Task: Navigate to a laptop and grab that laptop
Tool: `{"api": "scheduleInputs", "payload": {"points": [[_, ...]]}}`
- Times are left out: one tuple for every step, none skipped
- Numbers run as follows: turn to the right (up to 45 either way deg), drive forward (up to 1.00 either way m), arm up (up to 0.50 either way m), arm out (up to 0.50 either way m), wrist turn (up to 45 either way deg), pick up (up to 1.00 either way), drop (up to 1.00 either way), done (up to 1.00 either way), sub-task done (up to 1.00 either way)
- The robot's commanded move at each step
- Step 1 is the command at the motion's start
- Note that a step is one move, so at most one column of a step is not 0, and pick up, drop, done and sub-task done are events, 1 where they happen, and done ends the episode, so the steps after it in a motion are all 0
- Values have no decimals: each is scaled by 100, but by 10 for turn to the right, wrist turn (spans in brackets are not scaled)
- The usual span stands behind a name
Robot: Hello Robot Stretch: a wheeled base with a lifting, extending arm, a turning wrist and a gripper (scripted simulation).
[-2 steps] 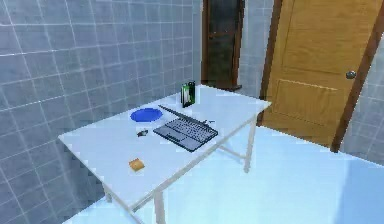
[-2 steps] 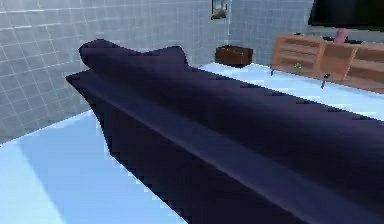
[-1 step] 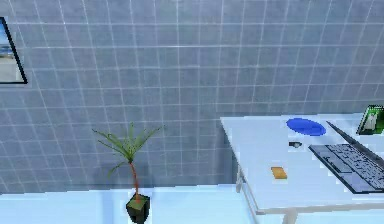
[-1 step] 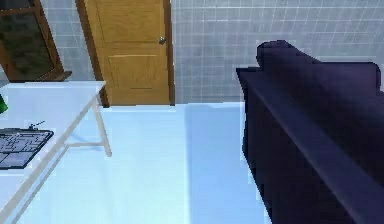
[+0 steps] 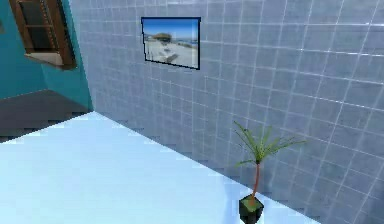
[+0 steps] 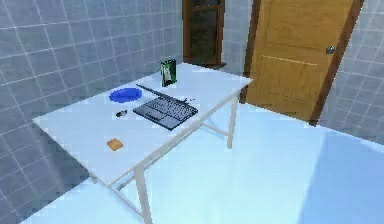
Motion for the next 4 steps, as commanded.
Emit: {"api": "scheduleInputs", "payload": {"points": [[450, 0, 0, 0, 0, 0, 0, 0, 0], [450, 0, 0, 0, 0, 0, 0, 0, 0], [60, 0, 0, 0, 0, 0, 0, 0, 0], [0, 45, 0, 0, 0, 0, 0, 0, 0]]}}
